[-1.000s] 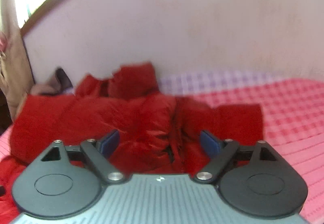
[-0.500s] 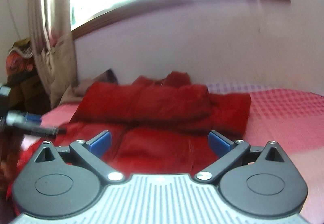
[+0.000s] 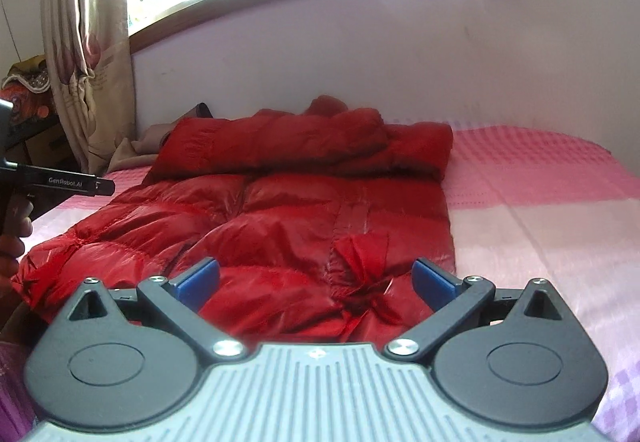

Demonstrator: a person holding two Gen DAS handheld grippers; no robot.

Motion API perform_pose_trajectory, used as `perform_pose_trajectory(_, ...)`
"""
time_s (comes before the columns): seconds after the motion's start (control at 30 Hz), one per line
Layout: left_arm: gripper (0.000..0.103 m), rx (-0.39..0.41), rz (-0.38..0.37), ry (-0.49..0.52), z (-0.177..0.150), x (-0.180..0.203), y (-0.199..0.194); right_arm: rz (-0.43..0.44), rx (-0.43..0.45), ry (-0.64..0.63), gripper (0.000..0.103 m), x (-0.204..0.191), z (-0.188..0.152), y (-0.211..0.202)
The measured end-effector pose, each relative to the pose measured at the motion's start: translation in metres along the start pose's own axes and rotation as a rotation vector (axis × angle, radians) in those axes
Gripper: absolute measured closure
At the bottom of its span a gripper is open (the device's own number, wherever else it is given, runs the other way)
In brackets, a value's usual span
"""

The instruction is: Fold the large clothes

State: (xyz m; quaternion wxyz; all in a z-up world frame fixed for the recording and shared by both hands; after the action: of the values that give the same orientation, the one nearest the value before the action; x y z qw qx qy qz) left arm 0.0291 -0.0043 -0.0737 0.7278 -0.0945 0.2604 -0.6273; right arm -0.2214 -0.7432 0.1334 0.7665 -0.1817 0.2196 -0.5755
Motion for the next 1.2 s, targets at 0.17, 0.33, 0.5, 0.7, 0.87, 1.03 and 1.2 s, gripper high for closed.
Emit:
perform_pose_trajectory(0.17, 0.0, -0.004, 0.0, -0.014, -0.011, -0.009, -0.007, -0.002, 0.0, -0.012, 0.0, -0.011, -0.008, -0.003)
perform_pose_trajectory(0.33, 0.0, -0.011, 0.005, -0.025, -0.02, -0.016, -0.011, -0.027, -0.002, -0.021, 0.0, -0.016, -0.015, -0.01)
perform_pose_trajectory(0.5, 0.0, -0.02, 0.005, -0.028, -0.026, -0.023, -0.013, -0.043, 0.004, 0.014, 0.0, -0.008, -0.018, -0.018)
perform_pose_trajectory(0.7, 0.0, -0.024, 0.012, -0.032, -0.028, -0.03, -0.013, -0.067, 0.01, 0.032, 0.0, -0.003, -0.02, -0.021)
perform_pose_trajectory(0.87, 0.0, -0.037, 0.015, -0.03, -0.03, -0.033, -0.01, -0.081, 0.011, 0.062, 0.0, 0.007, -0.022, -0.02)
perform_pose_trajectory(1.03, 0.0, -0.061, 0.0, -0.029, -0.033, -0.033, -0.003, -0.085, -0.001, 0.116, 0.0, 0.023, -0.024, -0.018)
perform_pose_trajectory(1.2, 0.0, -0.077, -0.01, -0.021, -0.037, -0.032, 0.001, -0.085, -0.03, 0.155, 0.0, 0.035, -0.03, -0.012)
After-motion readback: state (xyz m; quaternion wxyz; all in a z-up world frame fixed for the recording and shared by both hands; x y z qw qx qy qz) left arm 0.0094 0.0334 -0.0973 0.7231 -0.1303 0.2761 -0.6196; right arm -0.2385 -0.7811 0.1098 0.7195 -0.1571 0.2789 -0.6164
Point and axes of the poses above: each gripper's, at about its wrist camera, not at the fingertips, and y roughly the way its jaws point, x to its right, z to its top, the point moved 1 cm from there along y, roughly the way its jaws point, and after that the axes turned 10 degrees about z, right-handed, at the moved point
